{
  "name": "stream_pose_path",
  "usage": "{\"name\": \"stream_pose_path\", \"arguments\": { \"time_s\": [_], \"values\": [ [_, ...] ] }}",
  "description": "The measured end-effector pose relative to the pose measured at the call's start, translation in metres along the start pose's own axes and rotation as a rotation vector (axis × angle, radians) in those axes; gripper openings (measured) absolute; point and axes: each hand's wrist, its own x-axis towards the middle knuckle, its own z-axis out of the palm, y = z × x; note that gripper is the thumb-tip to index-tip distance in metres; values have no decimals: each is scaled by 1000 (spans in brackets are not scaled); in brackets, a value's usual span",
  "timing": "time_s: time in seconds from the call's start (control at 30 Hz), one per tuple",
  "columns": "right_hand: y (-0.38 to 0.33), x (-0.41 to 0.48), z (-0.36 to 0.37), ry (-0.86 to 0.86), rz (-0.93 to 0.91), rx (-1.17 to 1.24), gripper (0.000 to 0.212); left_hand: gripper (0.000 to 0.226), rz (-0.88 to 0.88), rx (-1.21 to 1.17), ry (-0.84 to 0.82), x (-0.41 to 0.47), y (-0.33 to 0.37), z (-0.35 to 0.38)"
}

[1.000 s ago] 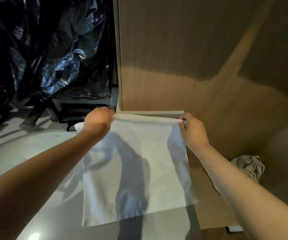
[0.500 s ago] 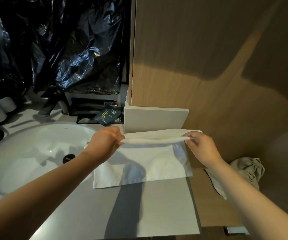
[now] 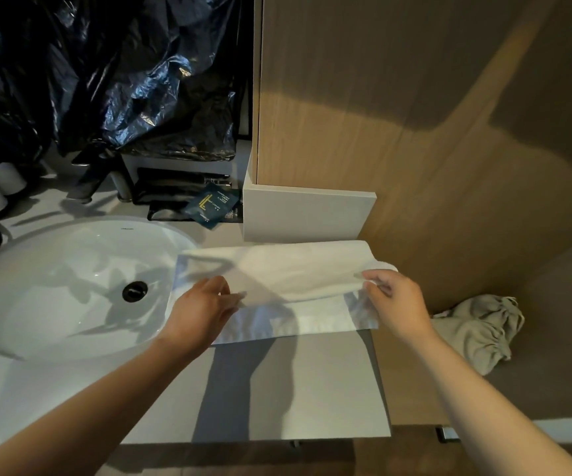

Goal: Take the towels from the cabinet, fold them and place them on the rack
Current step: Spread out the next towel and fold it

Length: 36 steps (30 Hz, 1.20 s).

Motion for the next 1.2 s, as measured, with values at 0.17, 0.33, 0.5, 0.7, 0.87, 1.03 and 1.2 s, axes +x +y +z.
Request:
{"name": "stream_pose_path", "arguments": {
  "time_s": [0.17,0.33,0.5,0.7,0.87,1.03,1.2],
  "values": [
    [15,-24,16,-62,72,-38,20,20,-8,-3,-102,-19,-2,25],
    [19,-25,26,-100,132,-39,23,24,-71,-53,-151,-19,-6,34],
    [18,-32,24,28,139,31,22,19,-28,-82,-130,-27,-10,30],
    [19,-41,28,-47,233,21,27,11,26,-90,-150,-34,-8,34],
    [12,-43,30,-90,280,-79,31,9,-24,-113,-221,-32,-7,36],
    [10,-41,29,20,335,-169,24,21,-258,-196,-169,-27,-11,41],
    [10,-32,28,-285,175,-440,35,49,-388,-100,-172,-36,-13,48]
  ]
}}
